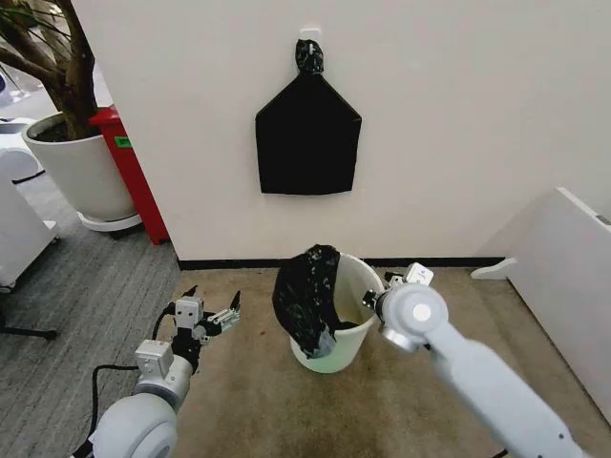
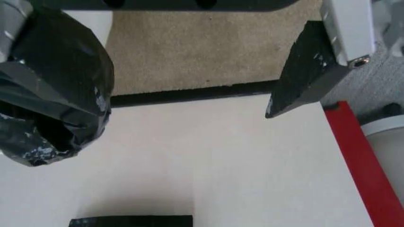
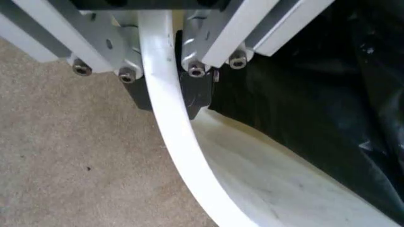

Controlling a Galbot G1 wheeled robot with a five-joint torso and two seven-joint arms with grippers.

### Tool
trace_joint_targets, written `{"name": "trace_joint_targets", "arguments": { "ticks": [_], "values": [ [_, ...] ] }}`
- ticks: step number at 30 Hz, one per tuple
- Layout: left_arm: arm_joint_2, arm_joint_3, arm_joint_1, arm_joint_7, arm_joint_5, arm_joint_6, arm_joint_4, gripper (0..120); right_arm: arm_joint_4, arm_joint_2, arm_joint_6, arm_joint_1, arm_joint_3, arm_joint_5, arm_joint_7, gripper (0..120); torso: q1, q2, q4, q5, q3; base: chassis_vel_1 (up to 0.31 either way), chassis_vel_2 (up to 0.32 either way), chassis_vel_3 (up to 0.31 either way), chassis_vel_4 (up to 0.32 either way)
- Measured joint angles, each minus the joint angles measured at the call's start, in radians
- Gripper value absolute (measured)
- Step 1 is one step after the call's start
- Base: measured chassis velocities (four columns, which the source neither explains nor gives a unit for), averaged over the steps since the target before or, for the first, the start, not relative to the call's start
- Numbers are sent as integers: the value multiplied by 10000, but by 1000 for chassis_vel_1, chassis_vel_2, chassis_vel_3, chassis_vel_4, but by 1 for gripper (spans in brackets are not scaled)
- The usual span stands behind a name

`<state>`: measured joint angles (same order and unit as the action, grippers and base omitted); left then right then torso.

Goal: Place the garbage bag over the trash bin.

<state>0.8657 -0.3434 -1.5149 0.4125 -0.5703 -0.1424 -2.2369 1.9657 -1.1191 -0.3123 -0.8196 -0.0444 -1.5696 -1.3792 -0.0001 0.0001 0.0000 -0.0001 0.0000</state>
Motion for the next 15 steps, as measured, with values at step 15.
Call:
{"name": "trace_joint_targets", "arguments": {
  "ticks": [15],
  "values": [
    [258, -131, -498, -18, 323, 145, -140, 100, -914, -748, -255, -679, -465, 1745, 882, 0, 0, 0, 1, 0, 0, 0, 0, 0, 0]
  ]
}}
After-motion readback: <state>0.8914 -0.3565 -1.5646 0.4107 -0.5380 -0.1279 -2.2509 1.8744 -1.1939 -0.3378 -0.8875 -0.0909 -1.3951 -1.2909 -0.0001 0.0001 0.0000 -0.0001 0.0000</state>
